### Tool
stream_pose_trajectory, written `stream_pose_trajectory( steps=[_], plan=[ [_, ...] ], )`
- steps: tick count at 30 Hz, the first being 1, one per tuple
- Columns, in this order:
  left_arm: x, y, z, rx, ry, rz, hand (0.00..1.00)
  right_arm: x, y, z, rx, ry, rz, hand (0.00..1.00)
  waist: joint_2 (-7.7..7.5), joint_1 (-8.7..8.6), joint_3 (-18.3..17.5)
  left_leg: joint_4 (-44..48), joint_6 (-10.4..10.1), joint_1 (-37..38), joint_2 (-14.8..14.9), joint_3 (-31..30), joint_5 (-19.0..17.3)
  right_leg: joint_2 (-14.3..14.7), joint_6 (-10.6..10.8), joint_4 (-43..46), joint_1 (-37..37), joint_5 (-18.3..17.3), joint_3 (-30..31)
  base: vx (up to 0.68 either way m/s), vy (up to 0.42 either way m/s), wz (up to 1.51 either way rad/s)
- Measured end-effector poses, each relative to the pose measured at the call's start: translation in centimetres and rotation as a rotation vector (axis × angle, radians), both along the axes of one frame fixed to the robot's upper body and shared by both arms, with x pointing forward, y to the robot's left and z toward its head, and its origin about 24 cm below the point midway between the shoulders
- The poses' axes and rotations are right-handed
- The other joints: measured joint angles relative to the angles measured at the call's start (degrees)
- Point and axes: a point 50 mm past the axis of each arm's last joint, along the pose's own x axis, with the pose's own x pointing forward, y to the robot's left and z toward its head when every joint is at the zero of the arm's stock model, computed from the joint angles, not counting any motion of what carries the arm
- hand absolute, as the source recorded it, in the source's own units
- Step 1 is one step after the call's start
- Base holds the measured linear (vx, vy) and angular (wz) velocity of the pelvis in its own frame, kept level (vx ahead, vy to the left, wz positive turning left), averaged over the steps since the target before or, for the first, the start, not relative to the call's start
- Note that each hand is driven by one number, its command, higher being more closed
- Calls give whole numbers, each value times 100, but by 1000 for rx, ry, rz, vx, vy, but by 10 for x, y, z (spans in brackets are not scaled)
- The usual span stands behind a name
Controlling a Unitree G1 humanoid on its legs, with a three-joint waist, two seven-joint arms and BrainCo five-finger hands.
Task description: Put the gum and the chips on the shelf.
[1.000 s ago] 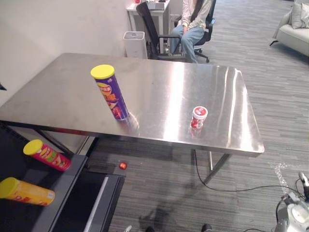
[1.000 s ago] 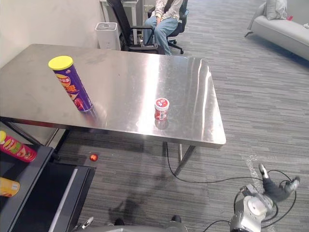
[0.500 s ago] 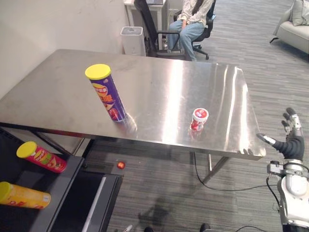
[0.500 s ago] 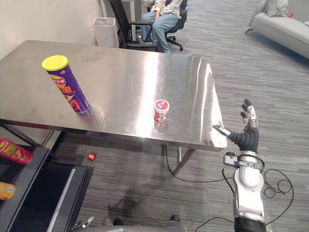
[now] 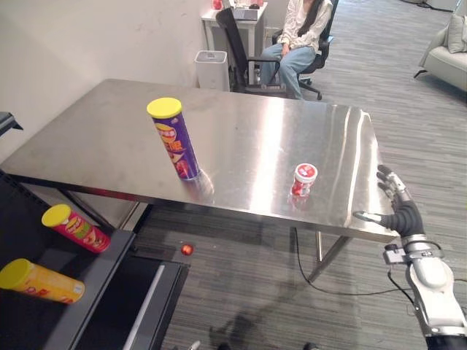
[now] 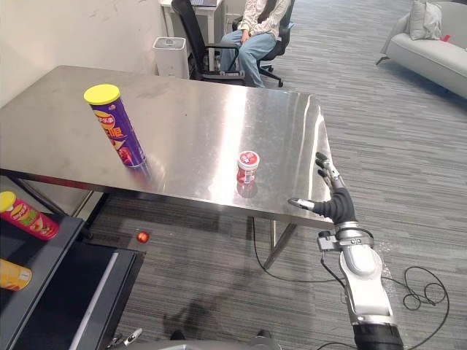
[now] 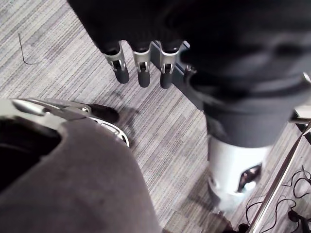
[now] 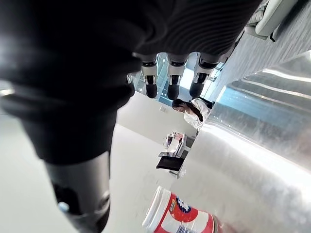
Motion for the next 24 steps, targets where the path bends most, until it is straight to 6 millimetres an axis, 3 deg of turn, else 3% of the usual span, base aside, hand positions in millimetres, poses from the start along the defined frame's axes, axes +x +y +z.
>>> stream_pose_trajectory(
  steps=[10, 24],
  plan=[
    [0, 1, 0, 4, 7, -35, 0, 25, 8, -14, 11, 81, 25, 0, 1, 34, -25, -1, 3, -72, -5, -189, 64, -1, -4, -10, 42, 0, -154, -3, -15, 9],
    [-3, -1, -1, -13, 36, -35, 0, 46, -3, -28, 72, 145, -98, 0, 62, 164, 5, -5, 14, -169, -16, -541, 170, -6, -15, -70, 200, -7, -510, -7, -11, 13]
  ],
)
